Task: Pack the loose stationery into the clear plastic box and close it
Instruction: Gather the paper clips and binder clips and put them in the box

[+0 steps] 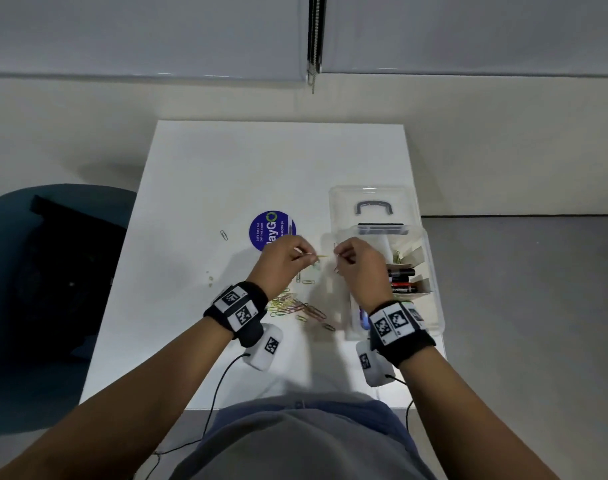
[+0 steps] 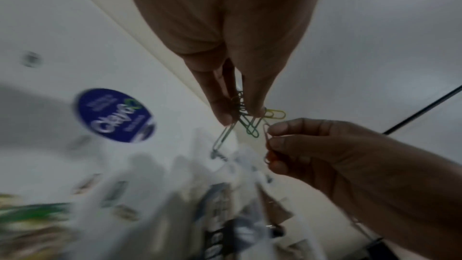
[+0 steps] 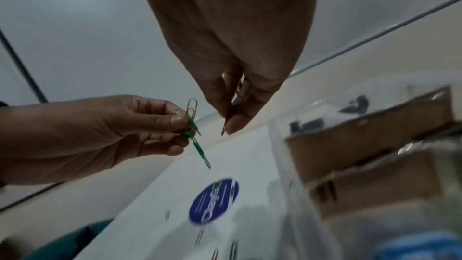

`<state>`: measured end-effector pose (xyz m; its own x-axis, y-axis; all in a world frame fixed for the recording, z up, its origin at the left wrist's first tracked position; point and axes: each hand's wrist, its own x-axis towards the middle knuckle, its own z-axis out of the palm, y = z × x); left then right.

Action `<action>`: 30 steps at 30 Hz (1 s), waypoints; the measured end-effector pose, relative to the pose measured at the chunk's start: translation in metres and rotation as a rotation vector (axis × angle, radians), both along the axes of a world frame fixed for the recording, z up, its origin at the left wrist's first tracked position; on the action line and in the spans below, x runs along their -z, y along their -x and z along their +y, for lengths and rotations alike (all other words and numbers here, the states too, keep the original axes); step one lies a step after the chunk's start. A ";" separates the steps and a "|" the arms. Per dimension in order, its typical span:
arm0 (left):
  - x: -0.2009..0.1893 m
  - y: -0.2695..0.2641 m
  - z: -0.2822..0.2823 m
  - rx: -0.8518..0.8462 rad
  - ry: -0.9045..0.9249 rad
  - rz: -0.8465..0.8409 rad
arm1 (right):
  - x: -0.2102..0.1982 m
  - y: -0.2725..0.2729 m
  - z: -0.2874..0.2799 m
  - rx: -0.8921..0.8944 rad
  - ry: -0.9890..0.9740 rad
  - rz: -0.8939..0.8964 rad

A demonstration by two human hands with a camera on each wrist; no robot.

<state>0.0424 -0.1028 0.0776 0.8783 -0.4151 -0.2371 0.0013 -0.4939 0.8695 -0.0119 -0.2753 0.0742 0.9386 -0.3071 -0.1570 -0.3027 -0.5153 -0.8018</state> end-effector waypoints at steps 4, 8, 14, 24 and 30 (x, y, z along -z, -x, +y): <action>-0.021 -0.005 -0.070 0.059 0.084 -0.060 | -0.030 0.004 -0.052 0.167 0.011 -0.119; -0.022 -0.004 -0.136 0.111 0.082 -0.081 | -0.032 0.000 -0.103 0.255 0.057 -0.108; -0.001 -0.008 -0.192 0.186 -0.057 -0.073 | 0.002 -0.004 -0.144 0.227 0.110 0.092; 0.015 -0.030 -0.142 0.166 -0.044 -0.083 | -0.001 -0.001 -0.114 0.064 0.219 0.061; 0.057 -0.059 -0.037 0.002 -0.262 -0.106 | -0.004 -0.006 -0.018 -0.191 0.129 0.037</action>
<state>0.1018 -0.1397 0.0202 0.9033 -0.3534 -0.2432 -0.0841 -0.7018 0.7074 -0.0054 -0.2928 0.0780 0.9761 -0.1440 -0.1630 -0.2175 -0.6636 -0.7157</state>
